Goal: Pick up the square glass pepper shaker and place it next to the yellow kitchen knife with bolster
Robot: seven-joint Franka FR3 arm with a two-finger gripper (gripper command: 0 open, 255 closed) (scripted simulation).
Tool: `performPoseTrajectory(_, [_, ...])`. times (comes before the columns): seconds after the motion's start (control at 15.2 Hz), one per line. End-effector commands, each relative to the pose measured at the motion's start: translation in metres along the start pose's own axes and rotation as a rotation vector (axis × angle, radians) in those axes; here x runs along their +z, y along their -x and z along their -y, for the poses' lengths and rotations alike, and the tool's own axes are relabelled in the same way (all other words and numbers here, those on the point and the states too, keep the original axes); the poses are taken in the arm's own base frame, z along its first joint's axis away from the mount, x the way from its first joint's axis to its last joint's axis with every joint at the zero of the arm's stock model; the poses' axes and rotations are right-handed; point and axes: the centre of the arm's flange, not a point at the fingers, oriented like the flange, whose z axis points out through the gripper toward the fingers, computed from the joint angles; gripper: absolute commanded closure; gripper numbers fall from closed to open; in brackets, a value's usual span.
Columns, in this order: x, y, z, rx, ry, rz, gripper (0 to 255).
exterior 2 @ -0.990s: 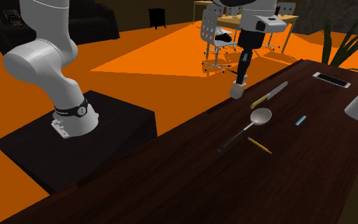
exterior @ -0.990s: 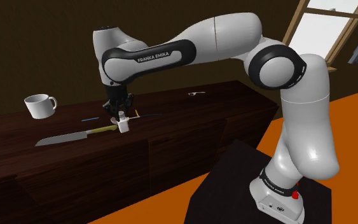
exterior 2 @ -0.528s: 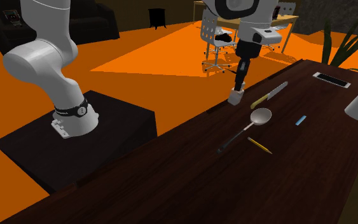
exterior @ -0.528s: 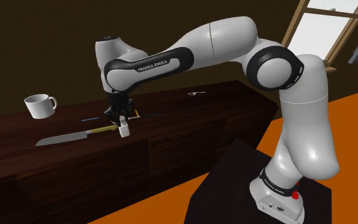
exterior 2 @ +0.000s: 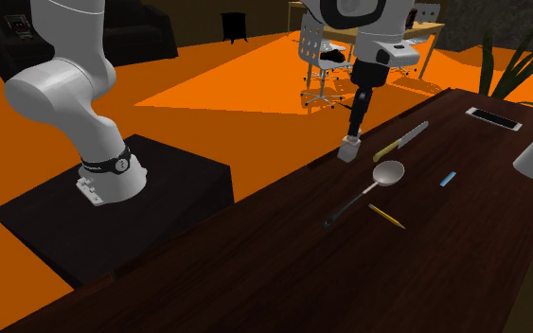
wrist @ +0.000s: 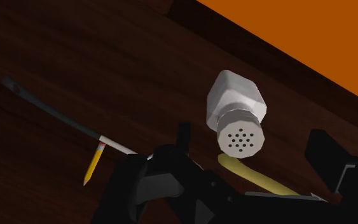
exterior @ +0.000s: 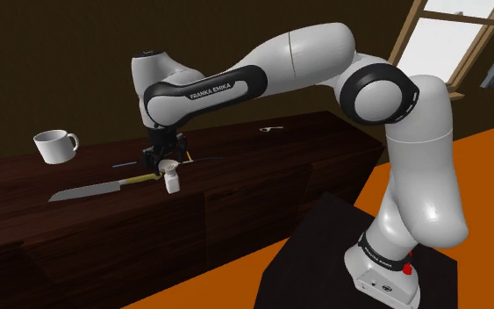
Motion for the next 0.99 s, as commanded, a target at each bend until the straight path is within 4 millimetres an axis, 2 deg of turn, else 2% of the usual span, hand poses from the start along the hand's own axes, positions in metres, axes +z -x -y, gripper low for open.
performPoseTrajectory(0.0, [0.0,0.0,0.0,0.0,0.0,0.0,0])
performPoseTrajectory(0.13, [0.0,0.0,0.0,0.0,0.0,0.0,0])
performPoseTrajectory(0.4, [-0.05,0.0,0.0,0.0,0.0,0.0,0])
performPoseTrajectory(0.92, [-0.05,0.0,0.0,0.0,0.0,0.0,0])
